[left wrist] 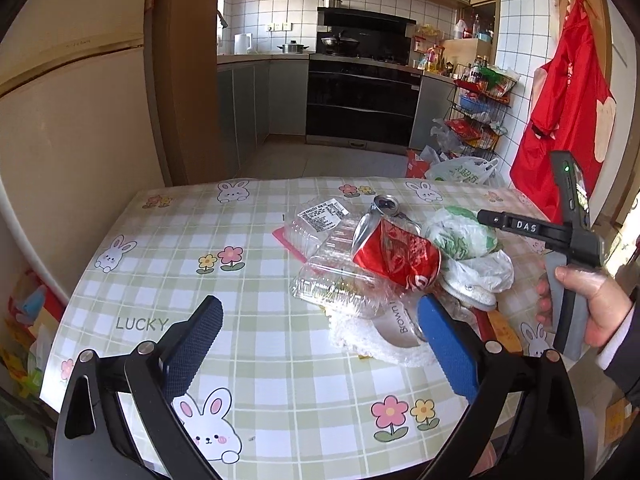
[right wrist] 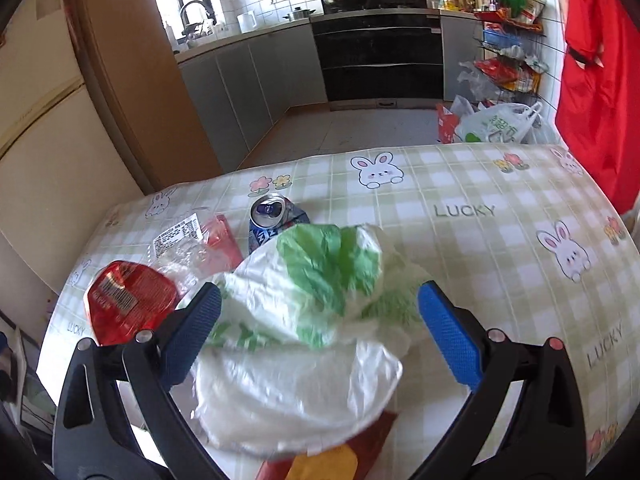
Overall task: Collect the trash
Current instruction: 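Reach the right tool to the white-green plastic bag while the left tool reaches the red can, then lift the bag with the right tool into the bin while the left tool holds the red can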
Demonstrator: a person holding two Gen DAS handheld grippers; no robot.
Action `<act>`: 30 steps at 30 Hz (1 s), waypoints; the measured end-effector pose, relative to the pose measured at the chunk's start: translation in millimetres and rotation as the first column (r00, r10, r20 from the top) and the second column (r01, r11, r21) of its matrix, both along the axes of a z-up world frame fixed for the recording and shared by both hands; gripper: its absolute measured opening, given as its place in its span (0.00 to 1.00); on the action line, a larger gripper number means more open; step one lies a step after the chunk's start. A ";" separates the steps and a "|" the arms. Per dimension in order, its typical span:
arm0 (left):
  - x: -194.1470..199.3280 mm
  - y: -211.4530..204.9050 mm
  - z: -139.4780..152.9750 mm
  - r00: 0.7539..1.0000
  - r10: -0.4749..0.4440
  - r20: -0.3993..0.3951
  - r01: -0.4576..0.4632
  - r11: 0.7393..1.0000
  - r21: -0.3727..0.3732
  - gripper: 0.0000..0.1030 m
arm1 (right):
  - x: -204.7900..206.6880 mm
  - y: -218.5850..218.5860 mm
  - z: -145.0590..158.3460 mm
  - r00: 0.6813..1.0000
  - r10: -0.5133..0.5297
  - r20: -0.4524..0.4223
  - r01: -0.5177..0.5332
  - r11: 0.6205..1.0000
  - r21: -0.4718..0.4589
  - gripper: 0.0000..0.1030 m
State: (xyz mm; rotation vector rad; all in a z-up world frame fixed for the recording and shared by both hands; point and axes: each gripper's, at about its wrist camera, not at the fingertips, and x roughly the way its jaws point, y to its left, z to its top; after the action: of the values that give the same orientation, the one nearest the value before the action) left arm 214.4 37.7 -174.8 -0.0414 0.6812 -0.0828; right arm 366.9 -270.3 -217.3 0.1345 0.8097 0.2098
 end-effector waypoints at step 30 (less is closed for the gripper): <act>129.4 -40.8 -34.5 0.976 -0.175 -0.132 0.165 0.983 -0.085 0.21 | -19.6 12.0 8.8 0.992 0.119 0.034 -0.120 0.993 0.005 0.29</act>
State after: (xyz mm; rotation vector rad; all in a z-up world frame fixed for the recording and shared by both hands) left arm 343.7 -3.1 -209.3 -0.0599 0.8198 -0.2721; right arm 347.2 -258.3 -208.5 0.0892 0.7847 0.3272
